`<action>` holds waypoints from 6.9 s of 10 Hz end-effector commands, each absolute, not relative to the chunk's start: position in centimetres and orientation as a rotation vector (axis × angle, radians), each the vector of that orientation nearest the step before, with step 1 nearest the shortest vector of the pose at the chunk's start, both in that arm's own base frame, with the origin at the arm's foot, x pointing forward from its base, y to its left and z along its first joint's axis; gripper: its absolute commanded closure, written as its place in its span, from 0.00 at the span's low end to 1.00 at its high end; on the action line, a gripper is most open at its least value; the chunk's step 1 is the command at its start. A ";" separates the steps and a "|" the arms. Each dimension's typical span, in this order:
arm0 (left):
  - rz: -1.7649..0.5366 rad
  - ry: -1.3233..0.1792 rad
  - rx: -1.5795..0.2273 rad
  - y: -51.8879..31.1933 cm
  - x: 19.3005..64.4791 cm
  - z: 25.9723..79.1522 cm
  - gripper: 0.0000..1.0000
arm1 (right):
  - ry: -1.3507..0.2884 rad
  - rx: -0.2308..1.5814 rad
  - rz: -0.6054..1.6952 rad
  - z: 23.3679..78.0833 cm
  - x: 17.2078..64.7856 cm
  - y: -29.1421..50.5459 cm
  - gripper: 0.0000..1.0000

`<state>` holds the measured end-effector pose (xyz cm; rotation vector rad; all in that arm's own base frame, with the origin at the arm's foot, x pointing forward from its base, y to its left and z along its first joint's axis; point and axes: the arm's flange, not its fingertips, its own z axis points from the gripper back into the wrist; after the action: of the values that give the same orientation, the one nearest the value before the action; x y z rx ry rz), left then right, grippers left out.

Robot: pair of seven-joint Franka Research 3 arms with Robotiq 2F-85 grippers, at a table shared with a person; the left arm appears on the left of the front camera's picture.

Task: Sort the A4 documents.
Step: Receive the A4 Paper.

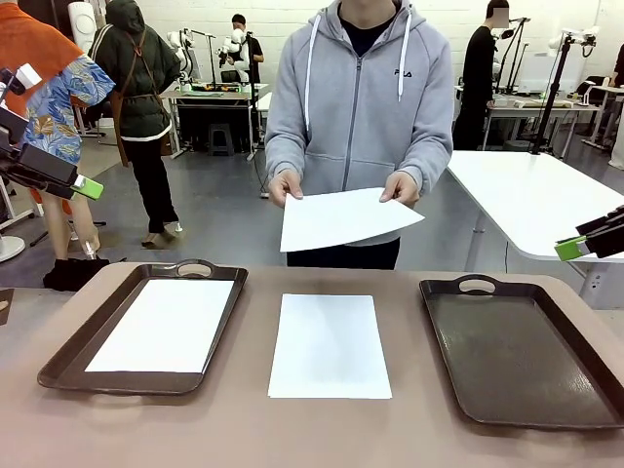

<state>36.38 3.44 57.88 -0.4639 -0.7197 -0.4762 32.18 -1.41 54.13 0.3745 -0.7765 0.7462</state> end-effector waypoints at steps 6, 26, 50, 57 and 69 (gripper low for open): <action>-0.479 -0.723 -0.460 3.4 36.4 57.9 0.00 | -0.777 0.389 0.748 53.9 32.4 -1.4 0.00; -0.479 -0.723 -0.460 3.4 36.4 57.9 0.00 | -0.777 0.389 0.748 53.9 32.4 -1.4 0.00; 0.092 -0.068 -1.276 -10.1 54.0 51.1 0.00 | -0.777 0.389 0.748 53.9 32.4 -1.4 0.00; 0.075 0.068 -1.389 -16.5 55.8 49.1 0.00 | -0.777 0.389 0.748 53.9 32.4 -1.4 0.00; 0.066 0.120 -1.567 -20.6 57.0 47.3 0.45 | -0.777 0.389 0.748 53.9 32.4 -1.4 0.00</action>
<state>56.50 -19.94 47.33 -1.5301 0.1289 0.0879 32.17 -1.46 54.15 0.3721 -0.7768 0.7446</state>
